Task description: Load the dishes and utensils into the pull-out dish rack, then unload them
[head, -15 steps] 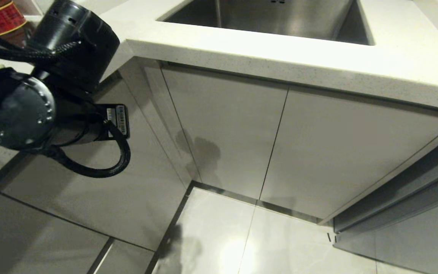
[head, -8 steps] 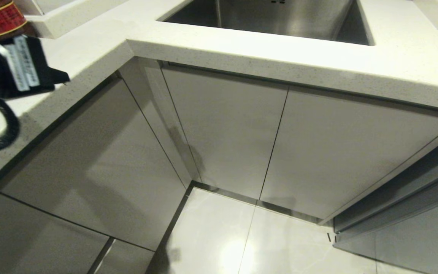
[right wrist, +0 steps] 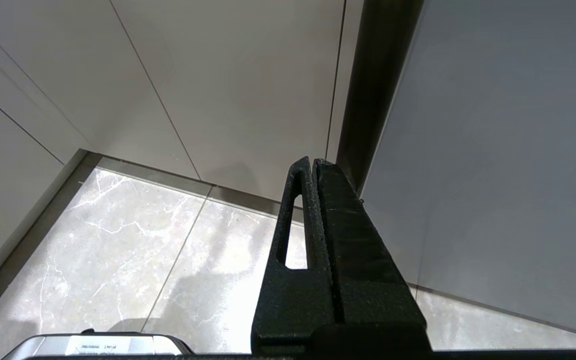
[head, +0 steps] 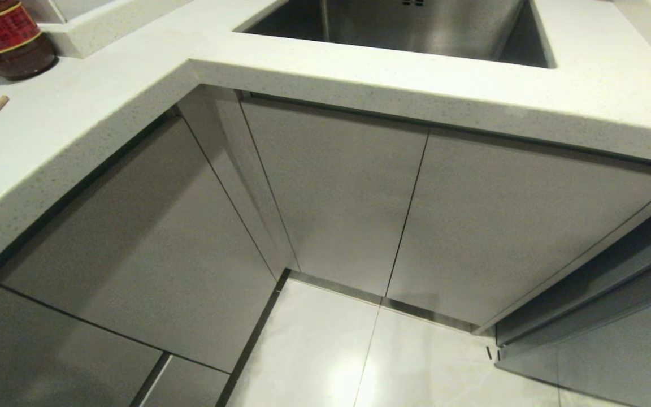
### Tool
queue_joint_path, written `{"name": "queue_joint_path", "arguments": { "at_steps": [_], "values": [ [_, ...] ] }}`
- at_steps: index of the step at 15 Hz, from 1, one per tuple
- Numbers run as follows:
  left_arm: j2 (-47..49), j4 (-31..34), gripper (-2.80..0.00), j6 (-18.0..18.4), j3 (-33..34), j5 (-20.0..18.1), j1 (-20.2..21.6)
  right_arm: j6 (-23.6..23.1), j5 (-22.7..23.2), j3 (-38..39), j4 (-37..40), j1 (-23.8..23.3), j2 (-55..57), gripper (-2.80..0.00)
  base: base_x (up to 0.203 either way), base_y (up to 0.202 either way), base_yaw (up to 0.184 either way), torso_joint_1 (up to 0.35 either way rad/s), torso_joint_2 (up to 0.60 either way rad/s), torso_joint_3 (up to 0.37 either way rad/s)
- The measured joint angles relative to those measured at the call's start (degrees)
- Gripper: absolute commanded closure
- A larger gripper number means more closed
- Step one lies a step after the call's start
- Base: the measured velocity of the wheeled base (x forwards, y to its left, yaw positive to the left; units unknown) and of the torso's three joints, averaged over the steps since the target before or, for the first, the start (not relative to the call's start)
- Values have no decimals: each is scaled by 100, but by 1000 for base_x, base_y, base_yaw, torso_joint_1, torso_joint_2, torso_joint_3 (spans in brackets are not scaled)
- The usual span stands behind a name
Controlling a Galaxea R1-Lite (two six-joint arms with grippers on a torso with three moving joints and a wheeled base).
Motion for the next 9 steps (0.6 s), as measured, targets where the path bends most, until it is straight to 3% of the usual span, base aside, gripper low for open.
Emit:
{"name": "queue_joint_path", "arguments": {
  "at_steps": [2, 4, 6, 9],
  "values": [
    [-789, 241, 0, 600, 735, -378, 329, 0, 0, 0, -2, 0, 0, 0, 0, 0, 0, 0, 0, 0],
    [-1527, 256, 0, 956, 1717, -289, 448, 1, 0, 0, -2, -1, 0, 0, 0, 0, 0, 0, 0, 0],
    [-2238, 164, 0, 1072, 2693, -189, 505, 0, 0, 0, -2, 0, 0, 0, 0, 0, 0, 0, 0, 0],
    [-3140, -418, 0, 883, 4299, 93, 522, 0, 0, 0, -2, 0, 0, 0, 0, 0, 0, 0, 0, 0]
  ]
}}
